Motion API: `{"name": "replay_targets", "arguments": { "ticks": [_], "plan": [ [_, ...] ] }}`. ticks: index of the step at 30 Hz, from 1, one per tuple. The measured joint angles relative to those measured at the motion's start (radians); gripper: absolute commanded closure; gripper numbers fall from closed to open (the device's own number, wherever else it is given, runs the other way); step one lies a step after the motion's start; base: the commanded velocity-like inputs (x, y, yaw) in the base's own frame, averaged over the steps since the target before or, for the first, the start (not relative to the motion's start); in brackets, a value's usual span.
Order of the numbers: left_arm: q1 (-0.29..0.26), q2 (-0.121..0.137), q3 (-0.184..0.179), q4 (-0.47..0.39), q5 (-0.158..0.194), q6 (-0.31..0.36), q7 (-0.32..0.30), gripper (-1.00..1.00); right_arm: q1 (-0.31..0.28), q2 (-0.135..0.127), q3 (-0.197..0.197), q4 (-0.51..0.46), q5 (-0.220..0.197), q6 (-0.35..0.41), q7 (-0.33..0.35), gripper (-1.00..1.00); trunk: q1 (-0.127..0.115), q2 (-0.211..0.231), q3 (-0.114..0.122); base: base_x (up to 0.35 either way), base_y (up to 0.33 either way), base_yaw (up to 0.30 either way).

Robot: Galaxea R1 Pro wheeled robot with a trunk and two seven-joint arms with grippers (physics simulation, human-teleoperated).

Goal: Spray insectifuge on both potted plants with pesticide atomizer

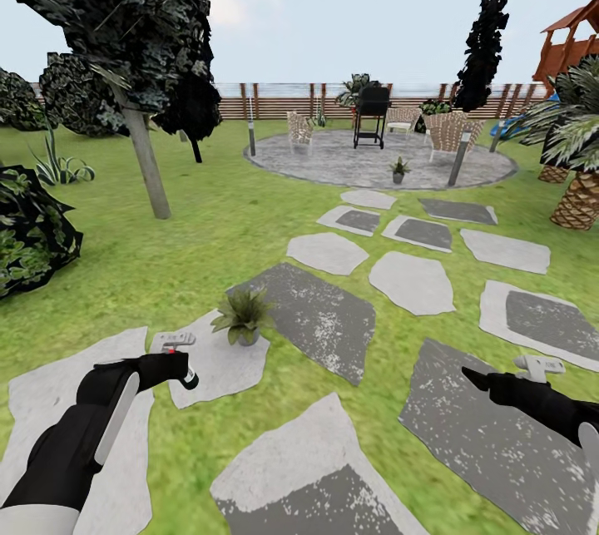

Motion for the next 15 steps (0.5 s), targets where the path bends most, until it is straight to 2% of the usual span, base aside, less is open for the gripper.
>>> {"name": "replay_targets", "arguments": {
  "ticks": [9,15],
  "plan": [
    [-0.001,0.0,0.0,-0.001,0.002,0.0,0.0,1.0,0.0,0.0,-0.002,0.0,0.001,-0.004,-0.001,-1.0,0.0,0.0,0.0,0.0,0.009,0.0],
    [-0.001,0.0,0.002,-0.002,0.003,0.0,0.0,1.0,0.0,-0.005,-0.004,0.0,0.004,-0.013,-0.001,-1.0,0.0,0.0,0.0,0.0,0.183,0.0]
  ]
}}
